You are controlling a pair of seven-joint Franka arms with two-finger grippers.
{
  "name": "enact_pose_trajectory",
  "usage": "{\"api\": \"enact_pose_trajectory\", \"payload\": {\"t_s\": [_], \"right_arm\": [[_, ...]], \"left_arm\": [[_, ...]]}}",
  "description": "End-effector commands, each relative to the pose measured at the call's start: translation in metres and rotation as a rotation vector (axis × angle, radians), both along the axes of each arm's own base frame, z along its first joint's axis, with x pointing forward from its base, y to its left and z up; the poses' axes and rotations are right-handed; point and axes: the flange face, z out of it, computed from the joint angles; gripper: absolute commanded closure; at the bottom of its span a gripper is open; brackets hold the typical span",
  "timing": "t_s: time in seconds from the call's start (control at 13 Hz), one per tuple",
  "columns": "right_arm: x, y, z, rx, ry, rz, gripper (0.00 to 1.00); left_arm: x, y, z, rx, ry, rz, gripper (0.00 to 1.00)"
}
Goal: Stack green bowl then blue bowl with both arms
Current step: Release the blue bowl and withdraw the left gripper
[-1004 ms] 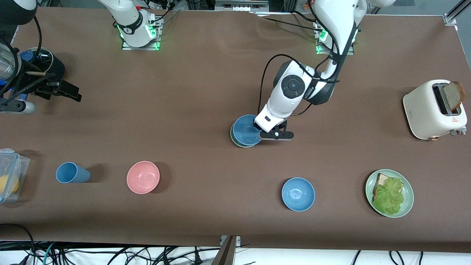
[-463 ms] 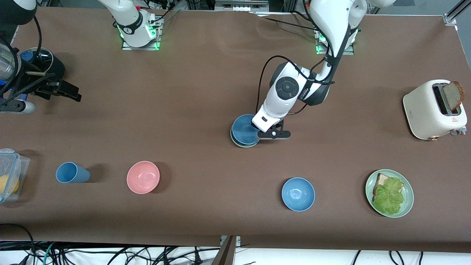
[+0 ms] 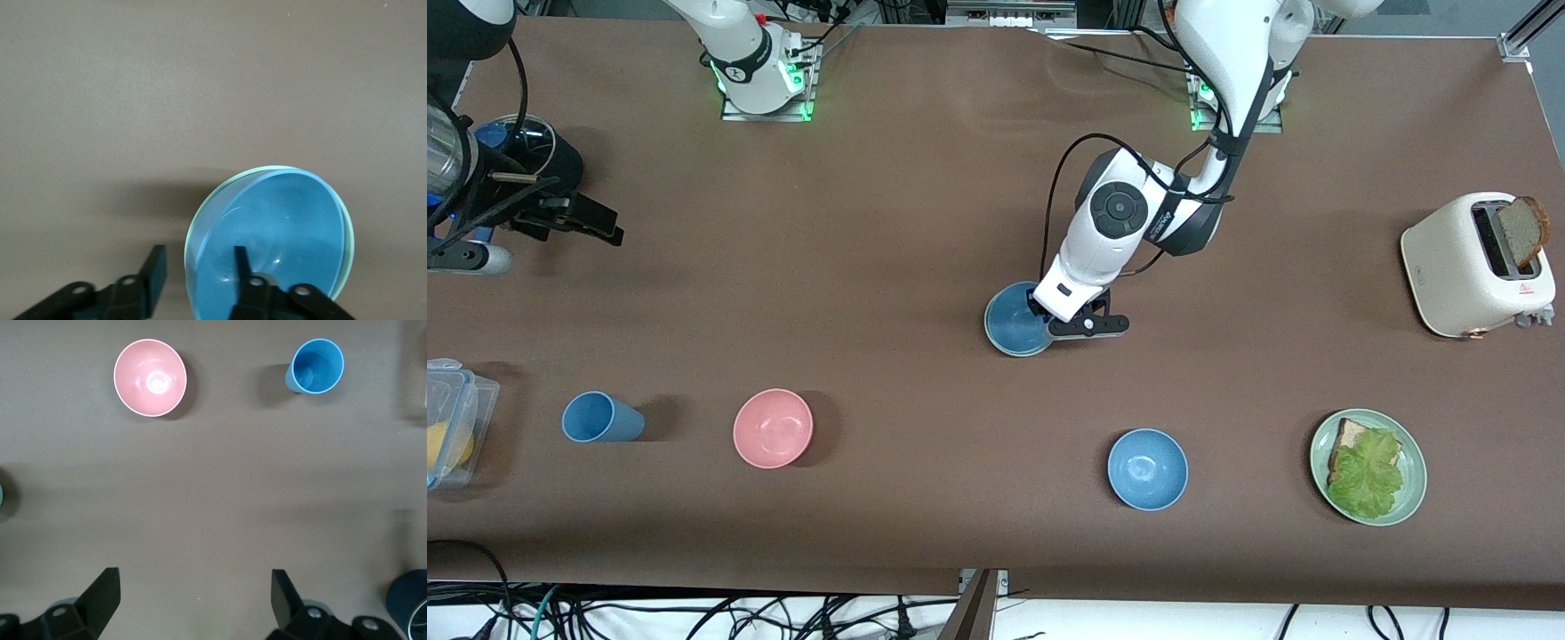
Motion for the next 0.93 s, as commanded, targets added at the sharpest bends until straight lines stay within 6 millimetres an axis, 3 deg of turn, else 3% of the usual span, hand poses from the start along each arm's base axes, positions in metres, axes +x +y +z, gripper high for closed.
{"api": "enact_pose_trajectory", "payload": {"t_s": [0.0,0.08,0.31,0.54,0.85], "right_arm": [[0.000,-0.003,0.003,-0.011,-0.009,-0.006,0.00],[0.000,-0.001,0.003,-0.011,-0.014,0.005,0.00],[0.000,0.000,0.004,-0.044,-0.020,0.017,0.00],[0.002,0.001,0.005,-0.048,-0.031,0.026,0.00],[0.002,0.001,0.005,-0.046,-0.034,0.035,0.00]], "left_arm": [[0.007,-0.002,0.018,0.003,-0.015,0.015,0.17],[0.012,0.000,0.036,0.005,-0.002,0.010,0.03],[0.039,0.019,0.103,0.023,0.056,0.021,0.01],[0.057,0.085,0.183,-0.013,0.050,0.063,0.00],[0.066,0.193,0.255,-0.037,0.079,0.085,0.00]]}}
